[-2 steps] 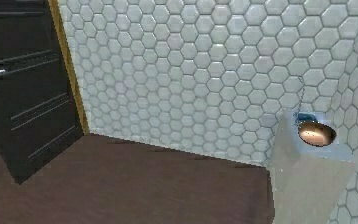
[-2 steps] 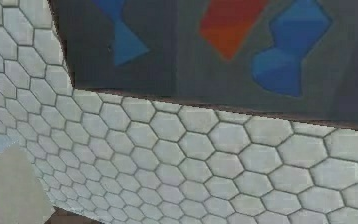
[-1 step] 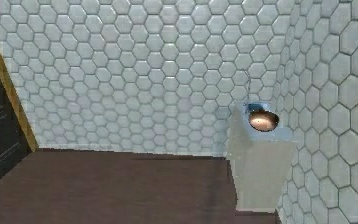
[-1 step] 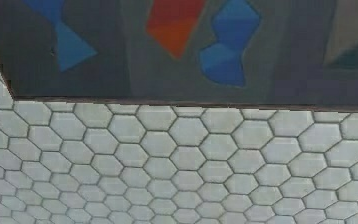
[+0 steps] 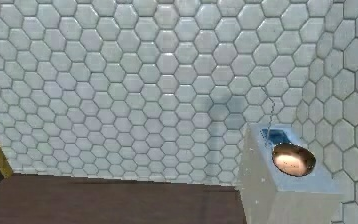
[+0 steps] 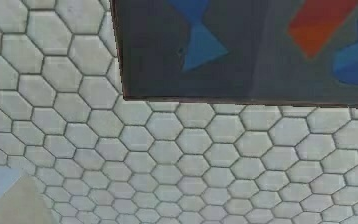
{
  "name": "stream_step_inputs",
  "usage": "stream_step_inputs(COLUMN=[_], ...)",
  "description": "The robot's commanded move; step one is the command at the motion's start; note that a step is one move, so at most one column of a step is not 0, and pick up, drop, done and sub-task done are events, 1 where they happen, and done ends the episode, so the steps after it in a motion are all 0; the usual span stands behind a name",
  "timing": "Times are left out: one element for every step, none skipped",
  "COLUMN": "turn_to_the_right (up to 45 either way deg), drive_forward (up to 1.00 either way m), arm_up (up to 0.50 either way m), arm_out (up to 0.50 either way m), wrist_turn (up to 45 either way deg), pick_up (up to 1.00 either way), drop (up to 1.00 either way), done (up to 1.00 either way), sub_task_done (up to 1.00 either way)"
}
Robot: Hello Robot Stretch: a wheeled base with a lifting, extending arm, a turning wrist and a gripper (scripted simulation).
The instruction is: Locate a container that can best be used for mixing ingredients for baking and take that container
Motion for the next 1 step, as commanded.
stream_step_inputs(turn_to_the_right=[-45.0], drive_forward=[0.00], arm_up=[0.00], arm_out=[0.00], wrist_turn=[0.0], pick_up=[0.00], drop=[0.00], done=[0.00], sub_task_done=[0.00])
